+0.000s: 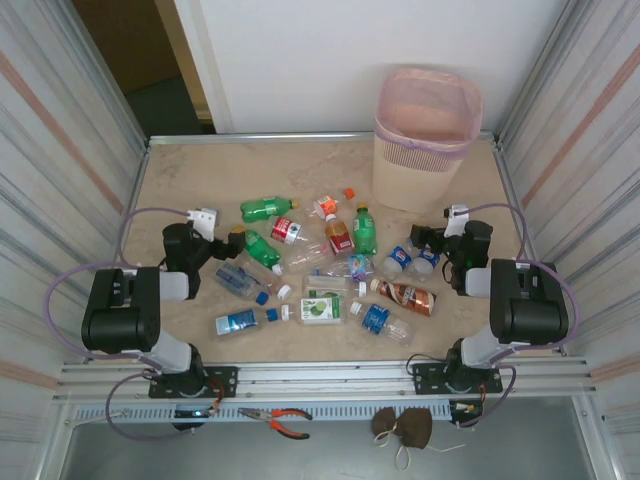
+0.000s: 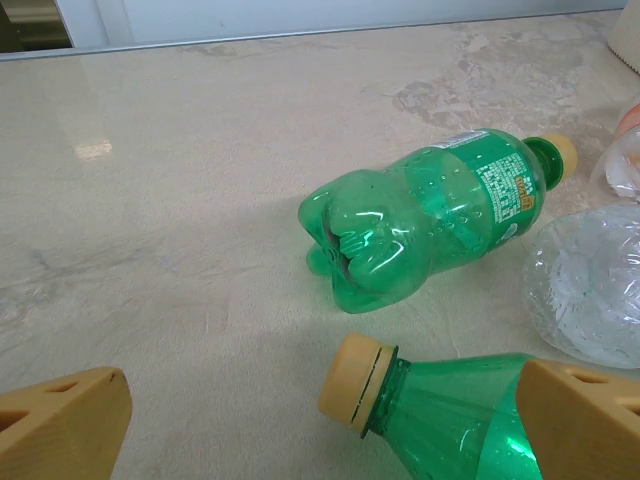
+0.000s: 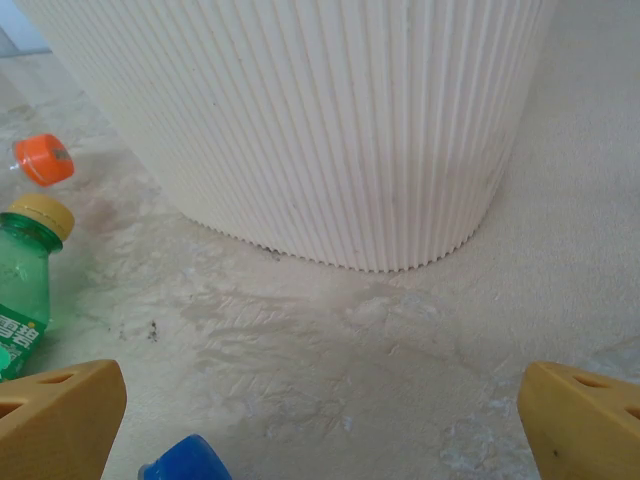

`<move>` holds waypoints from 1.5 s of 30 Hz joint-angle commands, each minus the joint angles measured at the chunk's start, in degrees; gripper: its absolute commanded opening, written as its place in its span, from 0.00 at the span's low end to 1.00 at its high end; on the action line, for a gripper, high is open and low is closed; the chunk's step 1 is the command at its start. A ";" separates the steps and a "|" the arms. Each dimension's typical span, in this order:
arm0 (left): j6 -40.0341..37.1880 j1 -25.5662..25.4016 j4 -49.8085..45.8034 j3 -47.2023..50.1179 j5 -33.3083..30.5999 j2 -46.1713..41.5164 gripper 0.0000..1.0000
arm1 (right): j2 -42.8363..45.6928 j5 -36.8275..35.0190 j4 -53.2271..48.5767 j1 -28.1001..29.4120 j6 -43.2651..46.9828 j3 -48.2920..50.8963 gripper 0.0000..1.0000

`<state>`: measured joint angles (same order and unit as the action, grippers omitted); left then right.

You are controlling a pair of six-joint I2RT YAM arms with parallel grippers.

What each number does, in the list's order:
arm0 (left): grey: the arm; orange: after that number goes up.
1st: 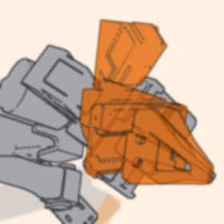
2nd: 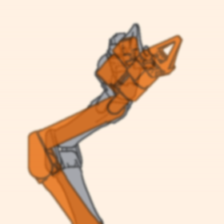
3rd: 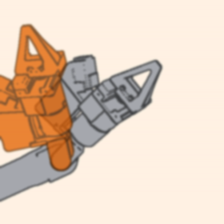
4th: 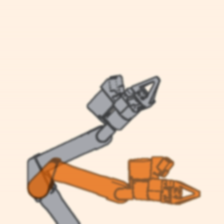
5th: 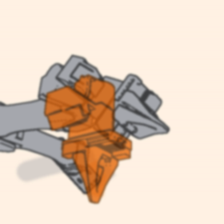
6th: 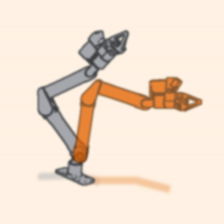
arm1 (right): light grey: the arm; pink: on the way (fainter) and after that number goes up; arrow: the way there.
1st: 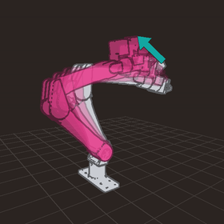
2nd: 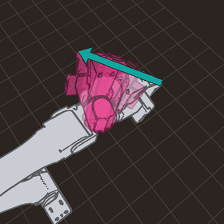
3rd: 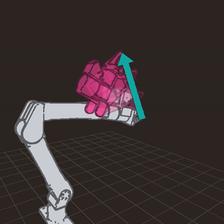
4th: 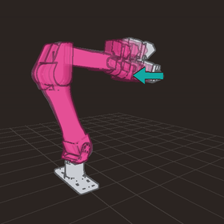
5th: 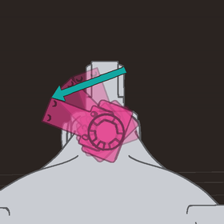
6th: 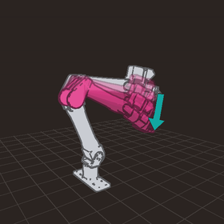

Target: Put the plastic bottles in the bin

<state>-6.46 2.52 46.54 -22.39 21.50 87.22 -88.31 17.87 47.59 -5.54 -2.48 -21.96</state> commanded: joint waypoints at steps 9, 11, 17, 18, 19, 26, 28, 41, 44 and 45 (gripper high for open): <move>-1.37 0.16 1.53 0.35 1.05 -0.72 0.99 | 0.25 0.54 1.29 -0.15 0.86 0.37 0.99; -1.36 0.19 1.53 0.31 1.00 -0.74 0.99 | 0.25 0.53 1.27 -0.21 0.84 0.33 0.99; -1.36 0.13 1.51 0.33 1.07 -0.73 0.99 | 0.26 0.56 1.28 -0.12 0.83 0.33 0.99; -1.33 0.19 1.51 0.28 1.06 -0.71 0.99 | 0.31 0.58 1.29 -0.18 0.86 0.33 0.99; -1.36 0.14 1.52 0.29 1.07 -0.73 0.99 | 0.25 0.58 1.27 -0.17 0.84 0.33 0.99; -1.32 0.22 1.52 0.33 1.15 -0.69 0.99 | 0.21 0.58 1.27 -0.17 0.82 0.33 0.99; -1.35 0.27 1.49 0.33 1.15 -0.72 0.99 | 0.20 0.57 1.28 -0.17 0.82 0.33 0.99; -0.66 0.10 -0.78 -0.04 -1.43 -2.74 0.99 | 2.63 -2.21 -0.04 0.66 0.97 0.63 0.99; 0.06 0.04 -1.22 0.08 -2.47 -4.05 0.99 | 5.26 -3.46 -2.20 0.59 0.13 0.65 0.99; 0.16 0.09 -2.94 -0.36 -2.88 -5.03 0.99 | 6.50 -3.48 -3.44 0.53 0.02 0.60 0.99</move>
<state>-6.24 2.52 45.67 -22.39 20.18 84.99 -85.21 16.01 46.13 -5.13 -2.50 -21.74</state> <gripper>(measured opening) 0.987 0.992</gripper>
